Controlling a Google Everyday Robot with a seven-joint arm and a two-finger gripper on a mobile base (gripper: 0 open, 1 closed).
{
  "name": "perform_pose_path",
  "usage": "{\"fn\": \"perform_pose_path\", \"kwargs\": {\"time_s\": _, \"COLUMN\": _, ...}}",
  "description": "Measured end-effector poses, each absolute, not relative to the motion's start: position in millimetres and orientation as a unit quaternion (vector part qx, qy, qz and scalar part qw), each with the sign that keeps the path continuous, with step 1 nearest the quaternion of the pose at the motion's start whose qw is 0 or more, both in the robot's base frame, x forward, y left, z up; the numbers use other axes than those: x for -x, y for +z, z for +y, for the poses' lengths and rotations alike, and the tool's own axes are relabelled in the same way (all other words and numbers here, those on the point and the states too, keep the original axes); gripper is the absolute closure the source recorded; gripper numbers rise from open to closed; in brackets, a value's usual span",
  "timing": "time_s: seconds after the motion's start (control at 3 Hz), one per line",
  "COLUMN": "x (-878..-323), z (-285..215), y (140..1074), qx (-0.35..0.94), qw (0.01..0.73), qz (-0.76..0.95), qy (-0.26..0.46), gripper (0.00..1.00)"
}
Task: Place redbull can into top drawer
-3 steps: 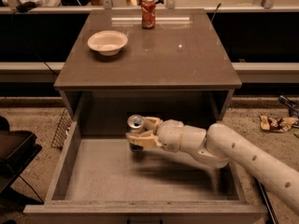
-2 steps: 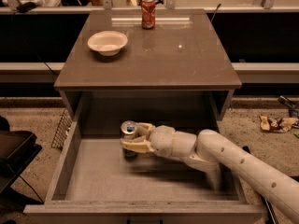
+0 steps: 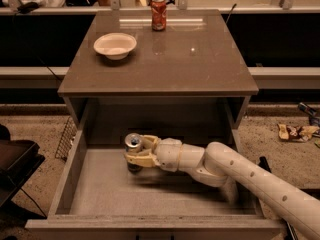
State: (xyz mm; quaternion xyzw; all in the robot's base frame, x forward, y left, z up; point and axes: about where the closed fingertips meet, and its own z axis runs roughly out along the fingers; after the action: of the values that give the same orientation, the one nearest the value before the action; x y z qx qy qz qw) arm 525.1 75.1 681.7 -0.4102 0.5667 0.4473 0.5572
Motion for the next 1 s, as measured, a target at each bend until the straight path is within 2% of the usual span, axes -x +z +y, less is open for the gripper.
{"fn": "perform_pose_path", "kwargs": {"time_s": 1.0, "x": -523.3, "z": 80.6, "y": 683.4, "qx": 0.413, "qw": 0.556, "qz": 0.564, "qy": 0.45, "gripper": 0.16}}
